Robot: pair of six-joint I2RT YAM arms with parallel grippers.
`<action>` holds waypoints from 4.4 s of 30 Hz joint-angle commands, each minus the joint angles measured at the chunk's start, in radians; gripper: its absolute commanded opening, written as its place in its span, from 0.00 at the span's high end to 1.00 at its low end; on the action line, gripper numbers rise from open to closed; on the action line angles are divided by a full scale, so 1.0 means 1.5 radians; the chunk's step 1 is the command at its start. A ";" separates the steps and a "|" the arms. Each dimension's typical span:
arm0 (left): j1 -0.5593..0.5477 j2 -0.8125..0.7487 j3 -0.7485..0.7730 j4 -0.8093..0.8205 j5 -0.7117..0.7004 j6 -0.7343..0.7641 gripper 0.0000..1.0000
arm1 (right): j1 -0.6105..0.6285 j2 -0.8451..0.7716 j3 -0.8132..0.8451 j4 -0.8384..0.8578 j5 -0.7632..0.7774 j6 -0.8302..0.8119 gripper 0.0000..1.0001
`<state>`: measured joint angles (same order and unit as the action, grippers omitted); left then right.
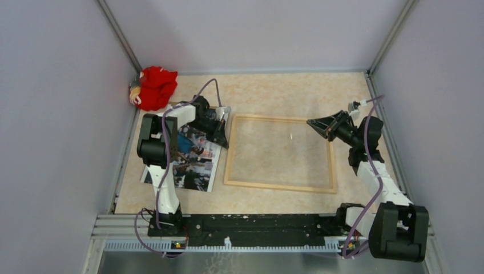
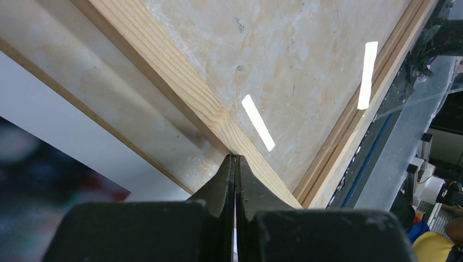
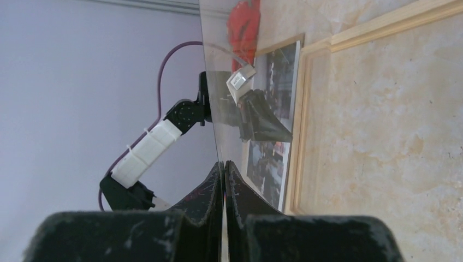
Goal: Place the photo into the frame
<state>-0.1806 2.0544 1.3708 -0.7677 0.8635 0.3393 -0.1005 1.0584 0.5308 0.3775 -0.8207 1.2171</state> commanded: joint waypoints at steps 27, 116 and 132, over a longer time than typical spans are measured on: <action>-0.004 0.008 -0.003 0.014 -0.024 0.021 1.00 | 0.095 0.083 -0.021 0.316 0.043 0.268 1.00; 0.007 0.013 -0.009 0.030 0.020 0.004 1.00 | 0.043 -0.208 0.026 -0.456 0.143 -0.103 1.00; 0.001 0.022 -0.011 0.045 0.032 0.001 1.00 | 0.031 -0.090 0.110 -0.512 0.199 -0.259 1.00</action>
<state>-0.1673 2.0735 1.3575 -0.7292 0.8745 0.3408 -0.0444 0.9142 0.7006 -0.3981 -0.5049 0.8547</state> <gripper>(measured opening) 0.006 0.004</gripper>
